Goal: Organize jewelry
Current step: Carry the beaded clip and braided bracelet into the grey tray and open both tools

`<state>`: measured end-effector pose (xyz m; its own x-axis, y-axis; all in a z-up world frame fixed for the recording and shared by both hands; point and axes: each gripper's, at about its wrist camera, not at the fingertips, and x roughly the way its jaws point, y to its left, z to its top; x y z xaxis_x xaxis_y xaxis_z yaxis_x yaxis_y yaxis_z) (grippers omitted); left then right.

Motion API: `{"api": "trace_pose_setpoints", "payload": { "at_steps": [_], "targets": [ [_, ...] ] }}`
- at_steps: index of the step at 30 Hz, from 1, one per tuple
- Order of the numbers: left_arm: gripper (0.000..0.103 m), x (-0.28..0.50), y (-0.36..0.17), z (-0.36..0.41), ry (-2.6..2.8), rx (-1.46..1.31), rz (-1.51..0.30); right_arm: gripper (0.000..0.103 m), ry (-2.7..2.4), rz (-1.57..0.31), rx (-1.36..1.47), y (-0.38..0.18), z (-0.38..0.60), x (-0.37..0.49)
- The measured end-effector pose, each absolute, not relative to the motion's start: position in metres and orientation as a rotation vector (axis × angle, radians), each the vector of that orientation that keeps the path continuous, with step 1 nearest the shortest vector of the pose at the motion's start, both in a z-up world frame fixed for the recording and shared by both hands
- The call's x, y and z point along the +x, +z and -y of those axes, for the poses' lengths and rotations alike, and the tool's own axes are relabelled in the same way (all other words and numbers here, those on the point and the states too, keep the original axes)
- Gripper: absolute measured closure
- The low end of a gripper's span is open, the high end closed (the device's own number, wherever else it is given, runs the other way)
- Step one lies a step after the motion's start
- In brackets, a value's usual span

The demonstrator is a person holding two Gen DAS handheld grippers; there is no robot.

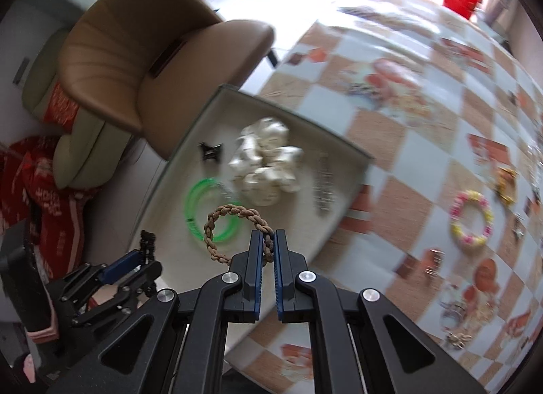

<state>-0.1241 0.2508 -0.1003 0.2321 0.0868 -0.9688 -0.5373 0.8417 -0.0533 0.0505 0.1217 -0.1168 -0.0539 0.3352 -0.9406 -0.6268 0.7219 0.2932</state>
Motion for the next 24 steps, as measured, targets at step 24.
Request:
{"api": "trace_pose_setpoints", "payload": {
  "at_steps": [24],
  "targets": [
    [0.070, -0.126, -0.147, -0.262, 0.517, -0.433, -1.341, 0.096, 0.818, -1.551, -0.343, -0.190, -0.189, 0.034]
  ]
}}
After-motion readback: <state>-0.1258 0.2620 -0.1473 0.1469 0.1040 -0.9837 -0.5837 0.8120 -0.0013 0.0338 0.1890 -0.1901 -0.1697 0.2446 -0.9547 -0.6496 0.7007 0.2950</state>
